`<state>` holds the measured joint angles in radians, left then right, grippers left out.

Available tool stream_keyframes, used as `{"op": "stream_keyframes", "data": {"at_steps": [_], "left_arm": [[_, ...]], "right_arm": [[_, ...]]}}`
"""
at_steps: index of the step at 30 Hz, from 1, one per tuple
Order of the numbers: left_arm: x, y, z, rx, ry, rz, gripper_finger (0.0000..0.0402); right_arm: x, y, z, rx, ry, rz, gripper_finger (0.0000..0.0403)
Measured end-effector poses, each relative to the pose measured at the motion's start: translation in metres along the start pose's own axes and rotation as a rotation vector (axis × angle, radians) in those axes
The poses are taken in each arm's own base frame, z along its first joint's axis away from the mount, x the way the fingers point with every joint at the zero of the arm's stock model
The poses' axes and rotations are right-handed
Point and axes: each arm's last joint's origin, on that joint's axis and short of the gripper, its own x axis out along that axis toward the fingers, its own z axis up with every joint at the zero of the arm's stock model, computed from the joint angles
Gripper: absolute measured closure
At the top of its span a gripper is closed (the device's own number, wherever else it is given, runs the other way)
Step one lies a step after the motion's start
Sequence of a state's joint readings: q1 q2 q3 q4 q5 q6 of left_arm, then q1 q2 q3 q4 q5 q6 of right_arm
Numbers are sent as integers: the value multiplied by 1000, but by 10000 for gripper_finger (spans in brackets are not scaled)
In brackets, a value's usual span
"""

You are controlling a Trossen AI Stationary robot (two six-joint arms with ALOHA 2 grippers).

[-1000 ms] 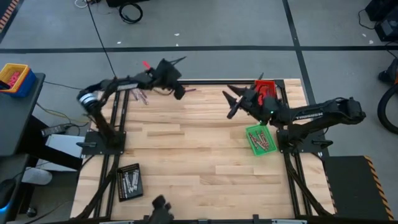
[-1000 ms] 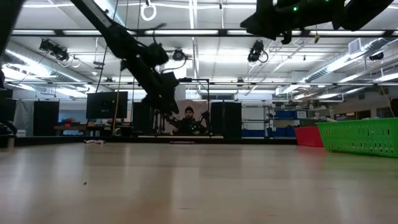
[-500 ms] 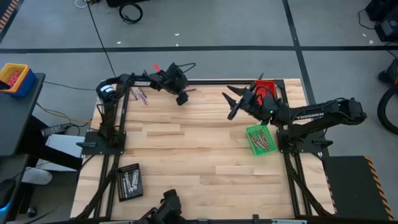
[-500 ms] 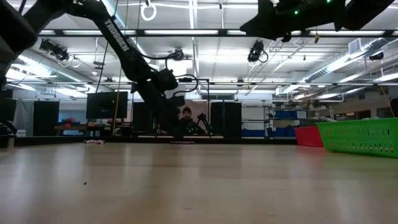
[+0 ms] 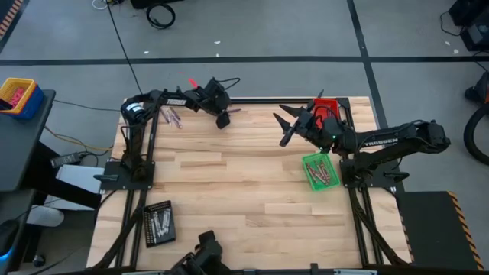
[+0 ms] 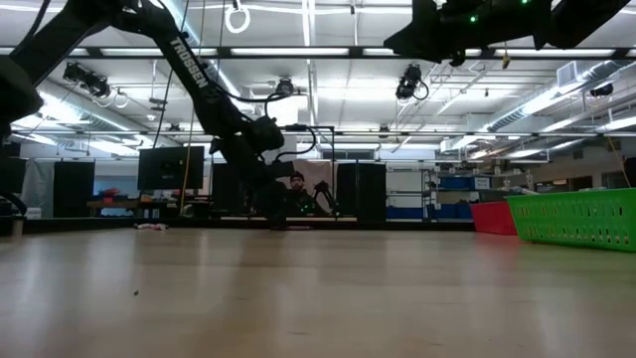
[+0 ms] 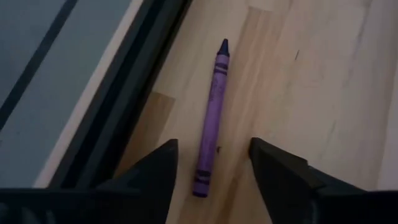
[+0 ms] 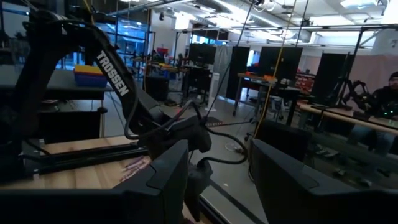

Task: Sort crayons
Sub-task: Put the purple crayon into the red bin

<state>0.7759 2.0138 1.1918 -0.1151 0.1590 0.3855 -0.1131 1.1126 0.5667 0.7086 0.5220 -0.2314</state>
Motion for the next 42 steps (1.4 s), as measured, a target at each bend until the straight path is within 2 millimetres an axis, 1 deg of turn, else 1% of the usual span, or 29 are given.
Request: {"op": "stream_keyframes", "data": {"at_steps": [5, 12, 14, 17, 20, 23, 24, 26, 28, 31, 33, 34, 36, 39, 42], "left_arm": [[2, -11, 1, -16, 35, -16, 246], [2, -32, 1, -19, 170, 84, 355], [2, -37, 2, -35, 184, 117, 380], [3, -46, 3, -54, 195, 149, 384], [-4, -54, 7, -79, 193, 144, 376], [-23, -67, 9, -87, 235, 95, 371], [-32, -71, 13, -94, 215, 68, 372], [-56, -78, 29, -99, 100, 39, 376], [-87, -86, 42, -108, -47, 15, 377], [-123, -104, 44, -115, -251, -19, 377], [-148, -120, 44, -107, -466, -63, 377], [-160, -128, 41, -104, -576, -87, 377], [-173, -146, 32, -91, -765, -150, 377], [-178, -172, 14, -59, -949, -230, 377], [-186, -191, 10, -27, -1096, -275, 377]], "right_arm": [[0, 1, 0, 3, -1, 3, 227], [0, 0, 1, 7, -8, 2, 227], [0, 0, 1, 8, -9, 2, 227], [0, 1, 1, 8, -10, 5, 227], [-2, 4, 2, -17, -15, 19, 227], [-4, 8, 4, -67, -32, 71, 227], [-4, 10, 4, -77, -40, 101, 227], [-6, 14, 5, -96, -63, 175, 227], [-7, 17, 6, -107, -83, 237, 227], [-9, 21, 7, -109, -103, 303, 227], [-10, 23, 7, -98, -116, 351, 227], [-10, 23, 7, -87, -123, 374, 227], [-9, 25, 8, -42, -145, 406, 227], [-6, 29, 6, 23, -171, 441, 225], [3, 40, -1, 93, -211, 518, 219]]}}
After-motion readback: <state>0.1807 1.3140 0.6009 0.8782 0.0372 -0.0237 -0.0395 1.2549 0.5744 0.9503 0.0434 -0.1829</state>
